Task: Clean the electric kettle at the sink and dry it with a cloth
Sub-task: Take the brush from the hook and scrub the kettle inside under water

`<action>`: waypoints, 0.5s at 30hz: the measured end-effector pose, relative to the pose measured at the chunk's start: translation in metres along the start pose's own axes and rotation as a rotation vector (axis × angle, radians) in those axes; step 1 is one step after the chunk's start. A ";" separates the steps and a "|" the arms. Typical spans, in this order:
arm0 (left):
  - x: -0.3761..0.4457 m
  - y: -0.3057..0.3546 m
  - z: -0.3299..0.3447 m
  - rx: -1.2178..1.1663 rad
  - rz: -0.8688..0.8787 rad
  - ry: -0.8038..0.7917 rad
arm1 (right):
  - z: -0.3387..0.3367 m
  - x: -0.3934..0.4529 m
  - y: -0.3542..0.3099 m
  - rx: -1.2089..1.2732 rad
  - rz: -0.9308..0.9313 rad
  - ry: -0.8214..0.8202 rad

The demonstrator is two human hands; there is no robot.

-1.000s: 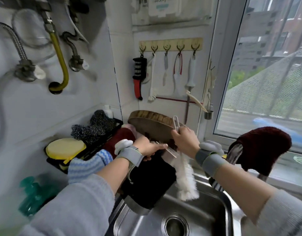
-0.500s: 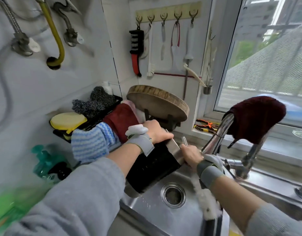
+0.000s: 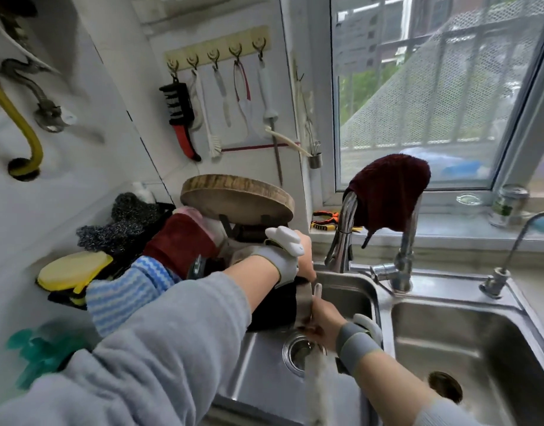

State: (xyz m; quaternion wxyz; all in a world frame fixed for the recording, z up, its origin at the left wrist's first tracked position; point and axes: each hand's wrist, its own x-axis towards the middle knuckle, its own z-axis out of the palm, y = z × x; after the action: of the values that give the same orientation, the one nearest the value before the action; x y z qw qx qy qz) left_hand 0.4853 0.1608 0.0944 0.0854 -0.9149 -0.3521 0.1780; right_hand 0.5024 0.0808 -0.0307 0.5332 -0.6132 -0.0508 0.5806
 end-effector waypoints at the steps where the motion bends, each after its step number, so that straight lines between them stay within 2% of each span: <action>1: 0.004 0.003 0.001 0.023 0.020 -0.003 | 0.000 0.001 0.002 0.019 0.004 -0.004; 7: 0.028 0.008 0.015 0.088 0.130 -0.095 | -0.001 0.009 0.008 0.184 0.033 -0.021; 10: 0.035 0.011 0.019 0.099 0.177 -0.118 | 0.000 0.012 0.012 0.209 0.046 -0.027; 13: 0.041 0.018 0.014 0.091 0.212 -0.251 | 0.002 0.015 0.014 0.230 0.052 -0.050; 15: 0.043 0.020 0.014 0.132 0.249 -0.240 | 0.002 0.017 0.013 0.222 0.056 -0.061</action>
State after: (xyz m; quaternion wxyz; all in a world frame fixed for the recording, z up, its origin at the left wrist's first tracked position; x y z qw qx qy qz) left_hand 0.5215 0.1752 0.0648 0.0799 -0.9160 -0.2315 0.3178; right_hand 0.4990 0.0881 -0.0512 0.5797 -0.5336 0.0147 0.6157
